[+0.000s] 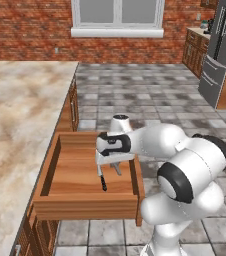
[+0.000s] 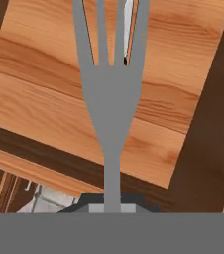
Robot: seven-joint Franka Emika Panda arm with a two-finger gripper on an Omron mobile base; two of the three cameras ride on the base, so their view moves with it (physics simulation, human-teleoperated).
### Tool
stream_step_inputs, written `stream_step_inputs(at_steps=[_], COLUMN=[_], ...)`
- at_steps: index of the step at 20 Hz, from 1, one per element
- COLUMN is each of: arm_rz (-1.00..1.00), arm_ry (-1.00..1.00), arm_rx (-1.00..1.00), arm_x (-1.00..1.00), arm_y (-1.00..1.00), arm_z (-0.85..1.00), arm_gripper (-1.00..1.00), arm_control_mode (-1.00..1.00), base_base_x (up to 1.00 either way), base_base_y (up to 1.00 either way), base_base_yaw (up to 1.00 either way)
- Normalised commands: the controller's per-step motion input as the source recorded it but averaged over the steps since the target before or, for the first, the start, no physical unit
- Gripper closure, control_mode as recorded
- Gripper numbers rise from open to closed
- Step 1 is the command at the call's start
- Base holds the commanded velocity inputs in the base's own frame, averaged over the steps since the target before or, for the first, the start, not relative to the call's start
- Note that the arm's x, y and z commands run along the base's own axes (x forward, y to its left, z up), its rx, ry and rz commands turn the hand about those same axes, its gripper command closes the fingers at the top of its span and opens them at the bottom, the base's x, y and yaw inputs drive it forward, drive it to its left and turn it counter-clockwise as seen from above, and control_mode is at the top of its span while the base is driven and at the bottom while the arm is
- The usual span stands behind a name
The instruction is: Pick up the metallic utensils from the counter and place them in the open drawer. Make sure not to pick up any wooden utensils.
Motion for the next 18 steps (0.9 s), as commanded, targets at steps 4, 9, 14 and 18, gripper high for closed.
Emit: stream_step_inputs(at_steps=[4, 9, 14, 18], arm_rz=[0.3, 0.25, 0.11, 0.01], arm_ry=[0.03, -0.07, -0.14, -0.17], arm_rx=[0.0, 0.0, 0.0, 0.0], arm_x=[0.02, -0.08, -0.11, 0.16], arm_y=[0.0, 0.0, 0.0, 0.0], arm_z=[-0.44, -0.04, 0.13, 0.0], arm_gripper=[1.0, 1.0, 1.0, 1.0], arm_control_mode=[-1.0, -1.0, -1.0, -1.0], base_base_x=[0.0, 0.0, 0.0, 0.0], base_base_y=[0.0, 0.0, 0.0, 0.0], base_base_yaw=[0.0, 0.0, 0.0, 0.0])
